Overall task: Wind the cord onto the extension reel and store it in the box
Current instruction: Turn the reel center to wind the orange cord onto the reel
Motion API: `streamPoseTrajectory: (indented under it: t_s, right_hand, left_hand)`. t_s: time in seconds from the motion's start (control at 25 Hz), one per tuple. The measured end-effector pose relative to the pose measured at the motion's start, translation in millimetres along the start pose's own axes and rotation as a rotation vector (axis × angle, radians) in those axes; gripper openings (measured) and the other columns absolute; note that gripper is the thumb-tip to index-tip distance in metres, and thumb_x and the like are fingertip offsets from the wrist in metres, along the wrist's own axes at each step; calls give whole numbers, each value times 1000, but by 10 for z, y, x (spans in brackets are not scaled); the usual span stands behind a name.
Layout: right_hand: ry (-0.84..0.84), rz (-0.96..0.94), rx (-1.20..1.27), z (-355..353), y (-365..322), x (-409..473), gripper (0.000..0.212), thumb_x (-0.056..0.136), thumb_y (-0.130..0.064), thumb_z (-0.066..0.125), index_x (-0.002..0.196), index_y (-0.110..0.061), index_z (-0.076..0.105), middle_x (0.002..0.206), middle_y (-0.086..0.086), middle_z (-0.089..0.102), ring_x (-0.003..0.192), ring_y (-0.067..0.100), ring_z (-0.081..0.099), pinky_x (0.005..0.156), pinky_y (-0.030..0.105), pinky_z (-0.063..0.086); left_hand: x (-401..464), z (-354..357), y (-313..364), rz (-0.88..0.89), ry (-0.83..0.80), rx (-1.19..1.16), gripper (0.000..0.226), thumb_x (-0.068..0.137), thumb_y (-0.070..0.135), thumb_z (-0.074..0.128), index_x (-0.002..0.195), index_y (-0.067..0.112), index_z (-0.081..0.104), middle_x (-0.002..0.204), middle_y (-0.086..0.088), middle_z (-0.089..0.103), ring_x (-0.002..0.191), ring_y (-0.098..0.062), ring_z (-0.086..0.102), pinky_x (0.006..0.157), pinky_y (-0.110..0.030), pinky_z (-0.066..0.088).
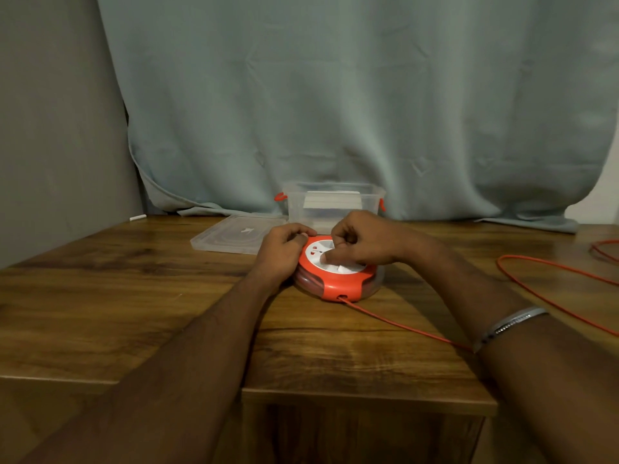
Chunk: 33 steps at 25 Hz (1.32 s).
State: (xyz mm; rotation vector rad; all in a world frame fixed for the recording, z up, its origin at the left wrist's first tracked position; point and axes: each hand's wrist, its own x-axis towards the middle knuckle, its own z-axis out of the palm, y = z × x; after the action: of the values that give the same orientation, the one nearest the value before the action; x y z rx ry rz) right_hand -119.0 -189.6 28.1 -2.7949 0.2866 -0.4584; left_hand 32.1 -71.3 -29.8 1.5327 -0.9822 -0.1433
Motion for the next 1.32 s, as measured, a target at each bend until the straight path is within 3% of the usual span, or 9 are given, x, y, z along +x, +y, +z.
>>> streamPoseTrajectory:
  t_s: [0.08,0.2,0.4,0.56,0.72,0.8,0.92,1.16,1.32]
  right_hand:
    - [9,-26,54,-70,31,-12,23,76,-14,80,69,-22,60,62,-3,59,54,8,50,58,33,44]
    - [-58,-32,97,-144,53,-50,45,68,11,73,102,-15,63,92,5,69,51,-1,50,52,18,43]
    - [-143,-32,139,-169,115,-32,68,72,18,71,129,-17,59,123,-2,70,51,0,47,52,17,44]
    - [-183,31,193,-226,106,-84,76,77,17,71,139,-20,47,124,3,71,55,-9,58,56,14,48]
    - [-180,46,213,-215,97,-97,79,74,14,77,131,-26,40,117,10,72,58,-5,61,54,16,48]
    - [-168,66,204,-204,106,-96,77,75,5,84,130,-27,41,112,10,71,74,3,65,60,16,50]
    - [-149,90,194,-187,90,-95,72,73,-9,90,125,-29,44,102,6,72,89,17,65,70,29,55]
    - [-36,42,-7,-34,20,-53,33,67,-34,88,82,-18,64,67,-4,62,60,11,53,62,34,45]
    - [8,60,-73,19,3,-30,46,70,-51,80,57,-12,59,49,-5,52,50,10,46,56,34,41]
  left_hand:
    - [-2,-2,12,-3,3,1,27,100,10,48,103,17,75,103,-6,74,95,-23,70,85,-40,60]
    - [-5,-9,8,-12,-1,-6,28,101,11,48,106,16,75,105,-7,74,95,-23,70,83,-38,60]
    - [-16,-8,23,-14,-22,-29,28,101,11,48,104,18,74,101,-2,73,95,-21,69,84,-38,60]
    - [-22,1,28,-19,-50,-29,27,102,12,47,105,18,73,102,-2,72,93,-19,69,80,-34,60]
    - [-1,-2,14,-24,-66,-44,28,102,11,47,105,18,74,107,-6,73,94,-21,70,81,-37,61]
    - [0,8,4,-24,-67,-44,28,102,11,46,102,19,74,107,-7,72,93,-22,70,79,-36,61]
    - [5,2,-6,-21,-60,-45,29,102,11,47,98,21,74,106,-7,73,93,-23,70,76,-34,60]
    - [13,0,-27,-9,-27,-62,29,98,8,48,96,18,75,102,-9,74,97,-29,71,86,-43,60]
    - [22,11,-41,3,-27,-63,28,98,8,49,97,17,75,103,-10,75,97,-28,71,86,-42,60]
